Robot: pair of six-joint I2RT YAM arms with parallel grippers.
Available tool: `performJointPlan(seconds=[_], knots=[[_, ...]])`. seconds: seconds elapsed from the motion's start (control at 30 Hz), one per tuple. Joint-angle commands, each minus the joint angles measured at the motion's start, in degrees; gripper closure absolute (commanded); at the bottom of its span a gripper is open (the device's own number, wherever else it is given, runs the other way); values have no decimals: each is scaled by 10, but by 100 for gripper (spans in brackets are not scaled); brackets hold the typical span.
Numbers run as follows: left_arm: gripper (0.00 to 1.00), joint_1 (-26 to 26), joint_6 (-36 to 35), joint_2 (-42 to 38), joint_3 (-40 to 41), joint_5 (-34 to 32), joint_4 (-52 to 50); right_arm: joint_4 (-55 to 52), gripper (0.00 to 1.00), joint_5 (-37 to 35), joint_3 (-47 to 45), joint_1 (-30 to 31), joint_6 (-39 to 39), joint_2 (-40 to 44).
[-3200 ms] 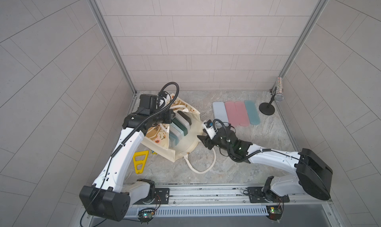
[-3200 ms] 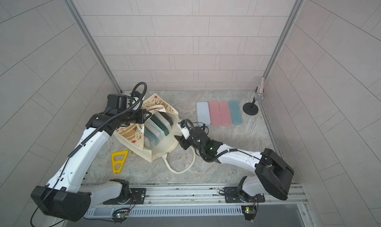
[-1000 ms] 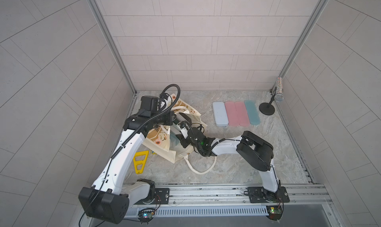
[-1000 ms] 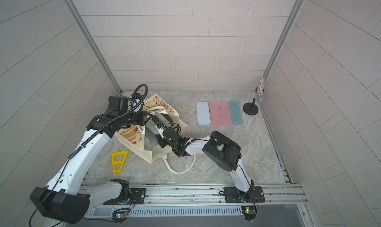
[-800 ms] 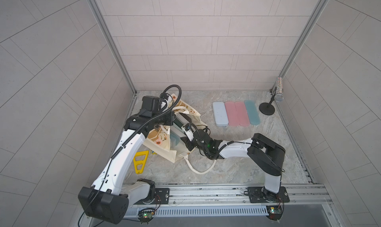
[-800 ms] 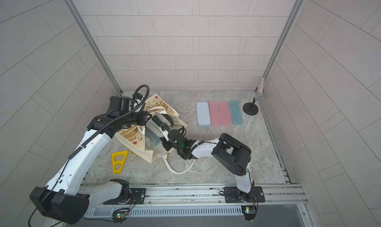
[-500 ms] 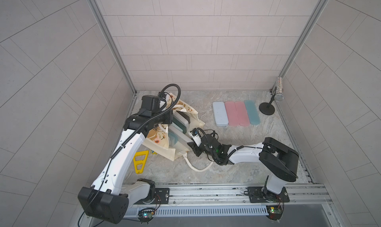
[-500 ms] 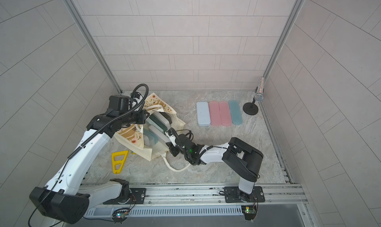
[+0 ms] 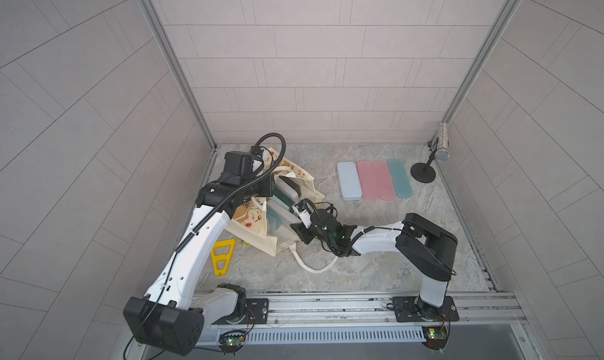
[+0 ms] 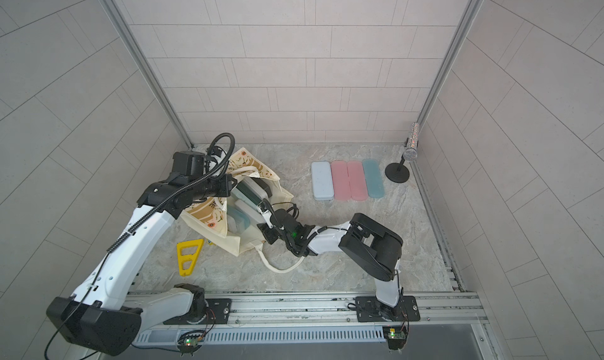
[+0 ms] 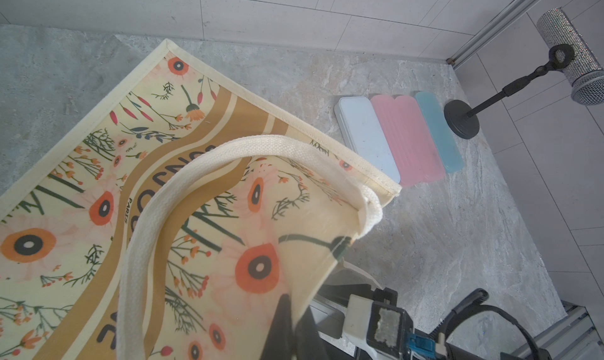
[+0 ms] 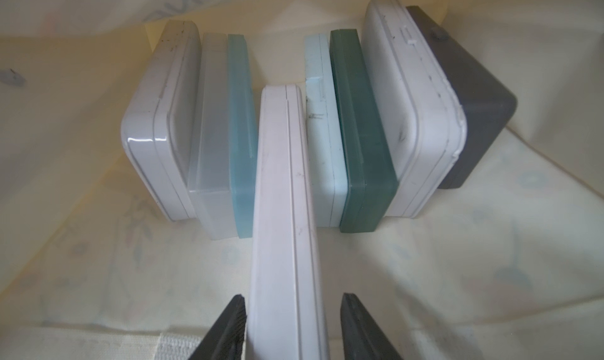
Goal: Take out the pencil case from the canvas bag
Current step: Pick up the pencil case from the canvas bag.
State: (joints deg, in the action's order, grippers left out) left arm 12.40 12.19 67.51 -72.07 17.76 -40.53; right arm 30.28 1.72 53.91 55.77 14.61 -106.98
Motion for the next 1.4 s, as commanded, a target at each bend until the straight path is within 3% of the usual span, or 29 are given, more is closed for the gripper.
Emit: performJointPlan(seconds=[0.0,0.43,0.83,1.0,1.17,1.37], knots=[[100,-3,8,-16,-11,-4,19,-12,52,13,11,-5,-1,-12],[100,-3,4,-6,-20,-39,14,-30,72,18,-6,-6,7,37],[100,-5,14,48,-75,-136,7,-103,81,12,-115,-7,12,229],[100,-6,28,85,-117,-181,-3,-134,82,-18,-176,-9,22,338],[100,-17,33,100,-142,-194,-8,-170,84,-101,-221,-24,35,438],[100,-24,24,83,-156,-211,-19,-177,86,-131,-220,-102,112,443]])
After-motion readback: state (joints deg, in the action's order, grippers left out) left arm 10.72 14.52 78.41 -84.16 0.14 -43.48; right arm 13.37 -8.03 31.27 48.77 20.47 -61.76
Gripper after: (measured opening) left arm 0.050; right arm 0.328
